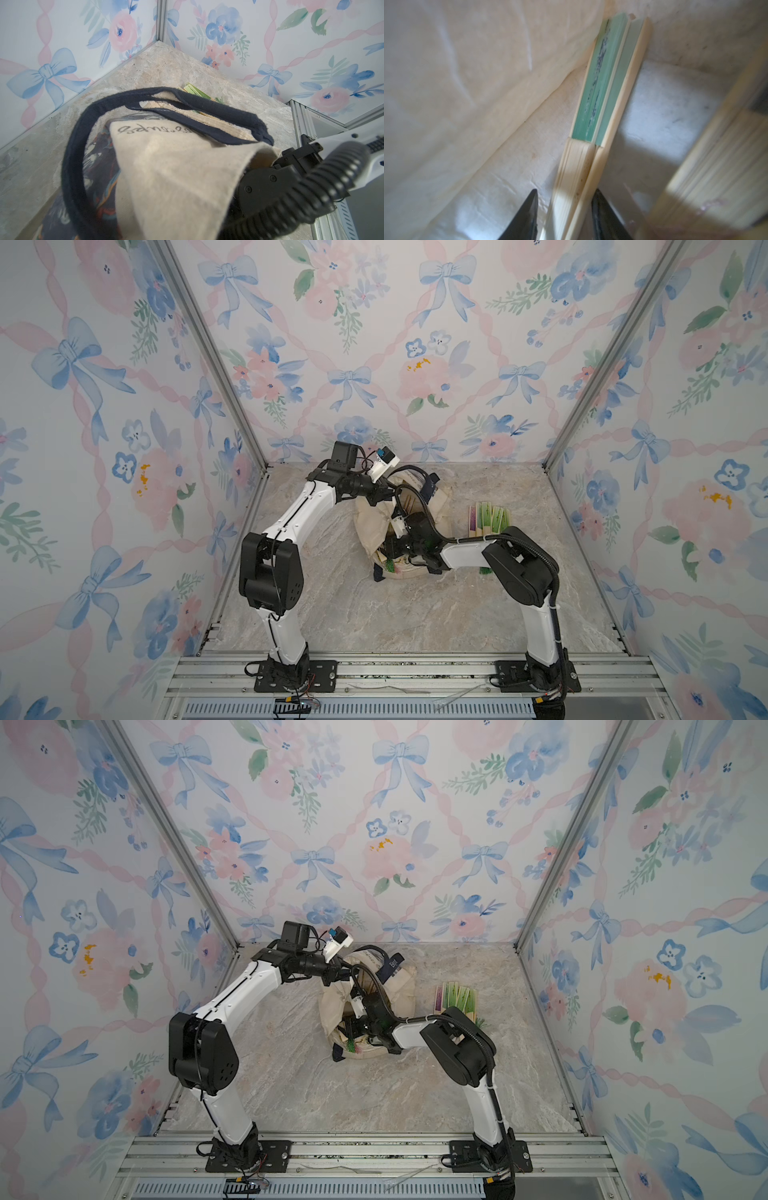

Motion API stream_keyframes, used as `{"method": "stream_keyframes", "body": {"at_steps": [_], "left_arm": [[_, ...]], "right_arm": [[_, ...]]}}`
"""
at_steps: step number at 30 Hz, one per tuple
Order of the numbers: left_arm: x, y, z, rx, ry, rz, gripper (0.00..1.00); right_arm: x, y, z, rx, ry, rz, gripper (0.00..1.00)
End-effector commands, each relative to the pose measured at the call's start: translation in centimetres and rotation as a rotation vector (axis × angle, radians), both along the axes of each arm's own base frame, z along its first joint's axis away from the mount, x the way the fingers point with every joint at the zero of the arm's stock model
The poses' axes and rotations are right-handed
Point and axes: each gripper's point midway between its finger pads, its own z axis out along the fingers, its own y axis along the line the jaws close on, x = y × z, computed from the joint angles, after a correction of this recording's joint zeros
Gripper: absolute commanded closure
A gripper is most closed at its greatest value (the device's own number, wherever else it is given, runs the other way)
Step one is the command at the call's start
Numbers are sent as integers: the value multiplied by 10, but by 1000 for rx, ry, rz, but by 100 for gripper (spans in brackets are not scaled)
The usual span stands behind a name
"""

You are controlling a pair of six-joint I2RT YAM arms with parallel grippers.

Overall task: Take out the folding fans from the tote bags
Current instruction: Pick up the folding fan from the canvas bag.

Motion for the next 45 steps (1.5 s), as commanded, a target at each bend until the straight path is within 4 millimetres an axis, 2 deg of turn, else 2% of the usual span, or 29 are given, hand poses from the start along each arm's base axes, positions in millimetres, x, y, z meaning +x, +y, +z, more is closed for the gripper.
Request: {"method": "stream_keyframes", "body": {"at_steps": [1,5,7,12,19,27,37,45], "left_arm": [[-5,-5,20,-43,-65,-46,100],[-5,-6,20,-44,-67,-48,100],[-5,-6,21,-45,-68,-49,100],[-5,-5,18,-41,-64,-48,100],[-8,-4,18,-38,-64,-45,100],[-6,-3,16,-36,-53,-35,100],[-3,-3,12,-31,-45,-28,100],[-4,-3,10,-28,-43,-28,100]], "right_arm": [[-16,-1,-35,-79,125,30,53],[-17,0,-41,-94,155,35,52],[-18,2,-42,-77,172,46,55],[-21,7,-30,-16,155,83,62],[-15,-6,-12,56,103,49,67],[-12,-18,-8,47,54,15,72],[-24,-13,0,9,-5,76,72],[-33,-11,16,-27,-67,108,66]]}}
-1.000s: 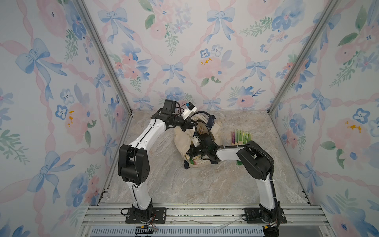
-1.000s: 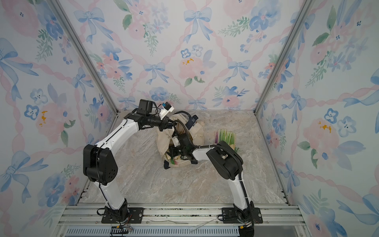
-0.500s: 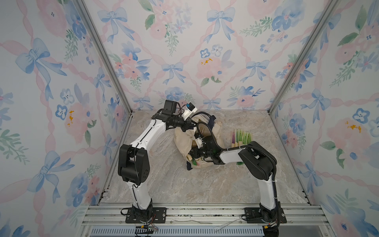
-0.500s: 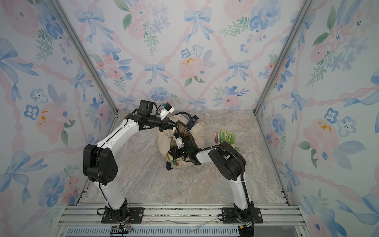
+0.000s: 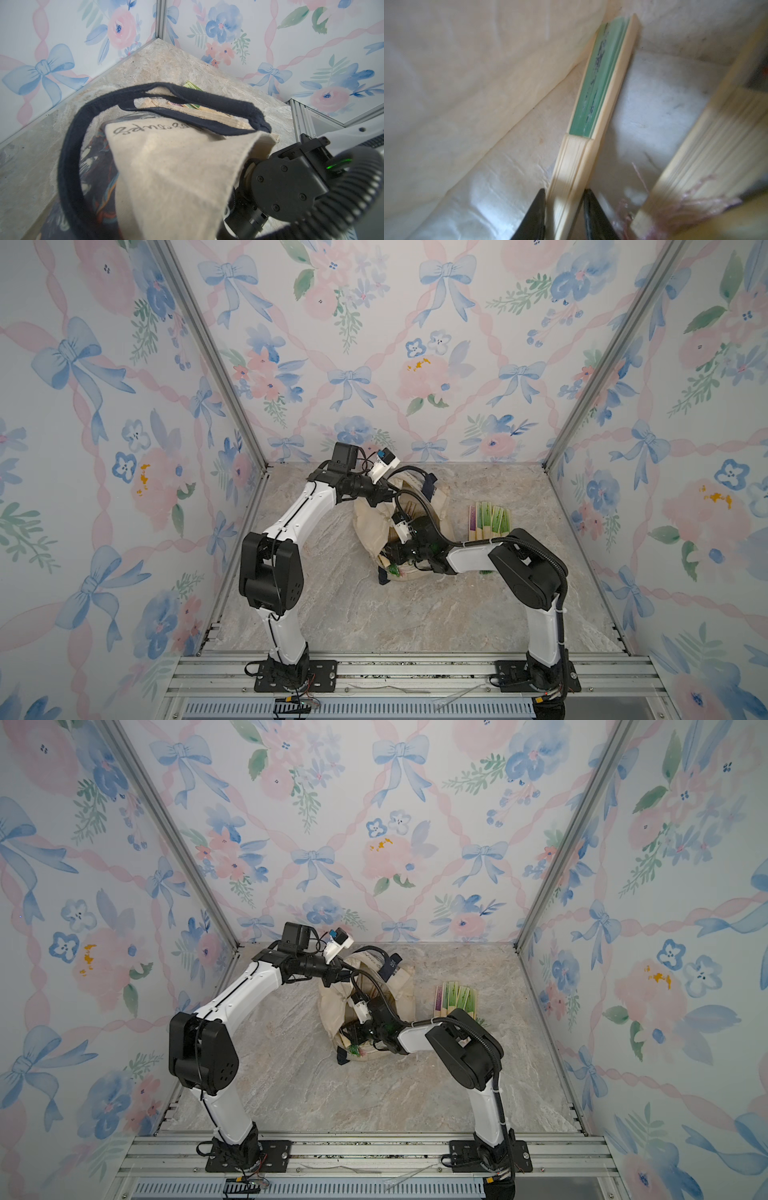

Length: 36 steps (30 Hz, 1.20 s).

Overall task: Take out the folding fans from the tote bags
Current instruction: Pick up the folding fan from the canvas bag.

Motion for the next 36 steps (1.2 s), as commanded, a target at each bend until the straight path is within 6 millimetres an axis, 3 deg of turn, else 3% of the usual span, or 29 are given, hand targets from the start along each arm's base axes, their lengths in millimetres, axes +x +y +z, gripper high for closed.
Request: {"method": "stream_keyframes", "body": {"at_steps": [1,12,16,29,36], "left_arm": [[-3,-3,15,-32,-53,-30,100],[-2,0,16,-32,-57,-22,100],[-2,0,17,-33,-57,-21,100],[-3,0,18,-36,-58,-24,100],[-4,-2,19,-39,-57,-30,100]], "right_arm": [[-12,2,16,-18,-39,42,65],[-25,11,27,103,50,100,60],[-26,17,18,111,97,100,59],[-16,-3,-16,-114,145,-17,60],[-12,-1,-26,-141,154,-32,60]]}}
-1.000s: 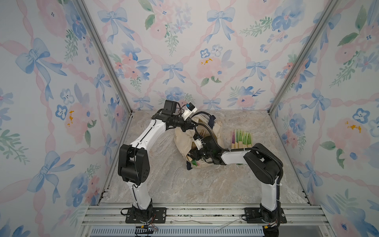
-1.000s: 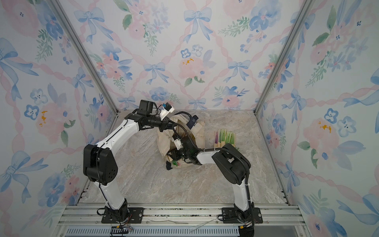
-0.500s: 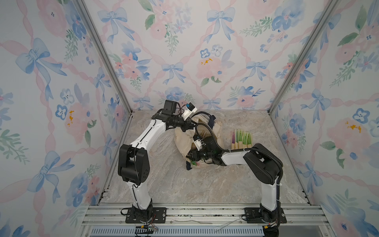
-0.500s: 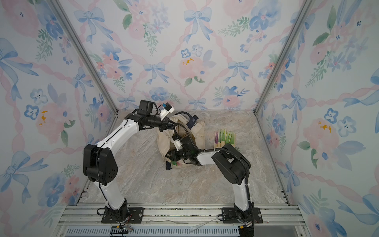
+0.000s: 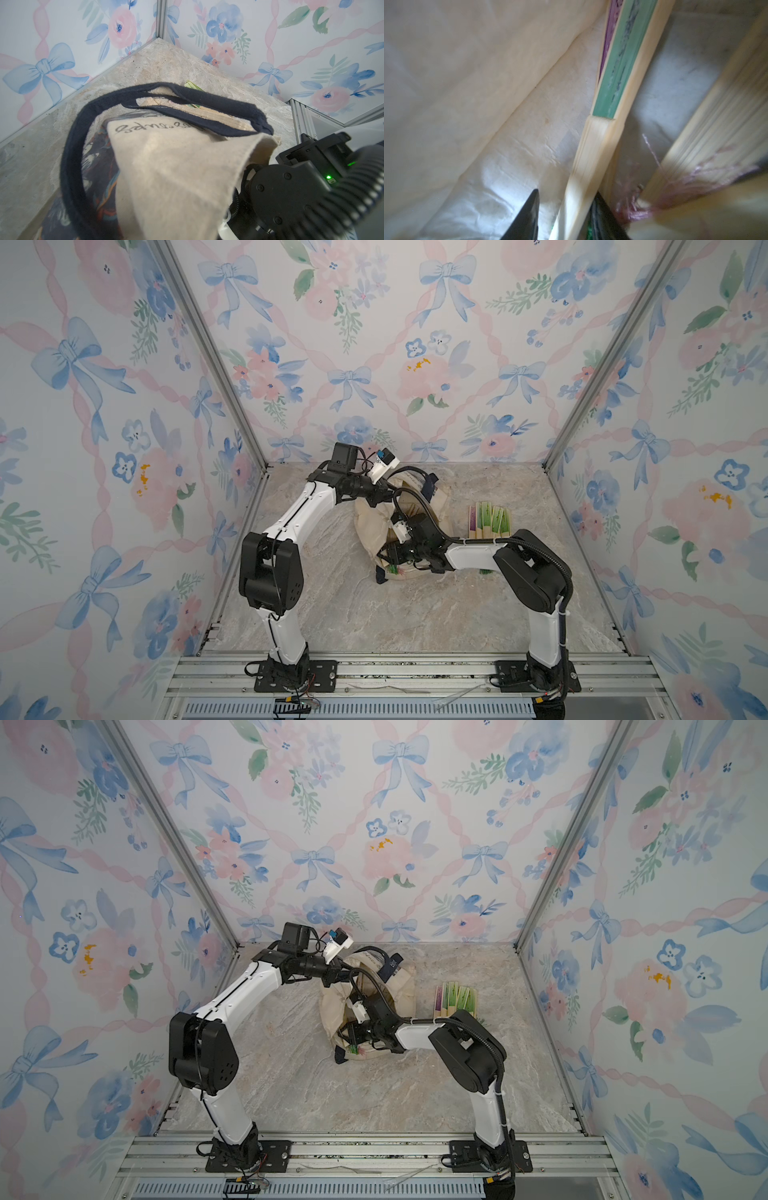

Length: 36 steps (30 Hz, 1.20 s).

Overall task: Take out the folding fans from the tote bags
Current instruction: Pick up the folding fan from the canvas bag.

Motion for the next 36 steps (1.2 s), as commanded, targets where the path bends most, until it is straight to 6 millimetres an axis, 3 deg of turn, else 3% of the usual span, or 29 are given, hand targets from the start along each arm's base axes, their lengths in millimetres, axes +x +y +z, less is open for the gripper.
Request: {"method": "stream_keyframes", "body": {"at_steps": [1,7,11,14,21,30,36], "left_arm": [[-4,-3,19,-40,-56,-31,100],[-4,-3,18,-38,-56,-30,100],[-5,-3,19,-38,-57,-31,100],[-5,-2,18,-37,-55,-30,100],[-6,0,14,-31,-48,-23,100],[0,7,20,-33,-64,-4,100],[-1,5,10,-31,-35,-10,100]], "right_arm": [[-4,0,-21,-66,30,0,61],[-2,5,-21,-40,44,6,68],[0,2,-20,-23,46,-9,81],[3,-3,-14,23,33,-25,86],[2,-15,14,122,-36,-18,87],[-9,-36,25,123,-68,-34,89],[-15,-43,32,130,-62,-39,89]]}}
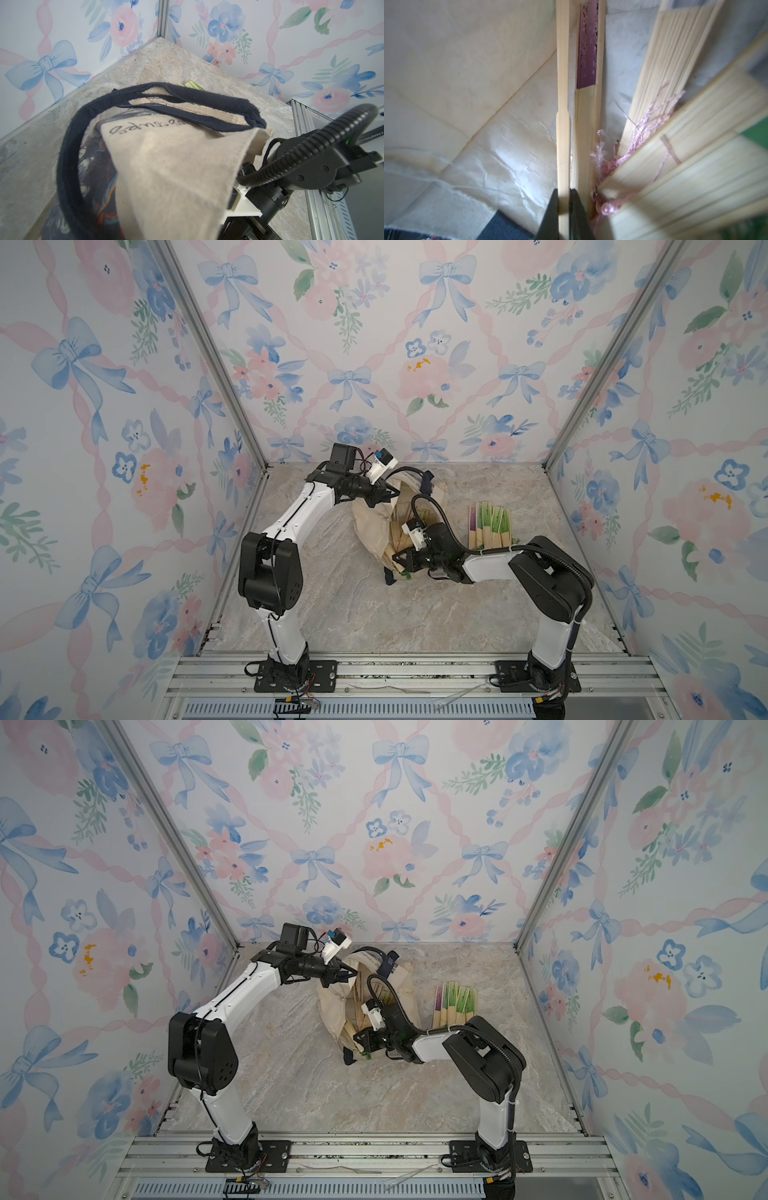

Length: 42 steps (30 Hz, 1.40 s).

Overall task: Take out the folding fans from the tote bags
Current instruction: Pick up the folding fan from the canvas bag.

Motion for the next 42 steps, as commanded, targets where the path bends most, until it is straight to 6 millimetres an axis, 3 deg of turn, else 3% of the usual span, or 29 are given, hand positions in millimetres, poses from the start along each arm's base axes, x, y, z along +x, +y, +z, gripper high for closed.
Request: {"method": "stream_keyframes", "body": {"at_steps": [1,10,17,20,25,33,42], "left_arm": [[-3,-1,13,-30,-41,-21,100],[0,0,18,-21,-67,-11,100],[4,1,12,-9,-54,6,100],[4,-2,14,-33,-33,-3,100],[10,-4,8,-37,-8,12,100],[16,-6,18,-52,-19,16,100],[26,10,24,-68,-8,59,100]], "right_arm": [[2,-1,26,40,-47,10,89],[-11,-17,21,-44,24,14,92],[-30,-32,19,-214,23,44,93],[-37,-43,9,-245,45,43,95],[-51,-54,19,-219,10,53,97],[-64,-70,21,-167,-14,54,100],[-90,-104,40,-136,-65,89,100]]}}
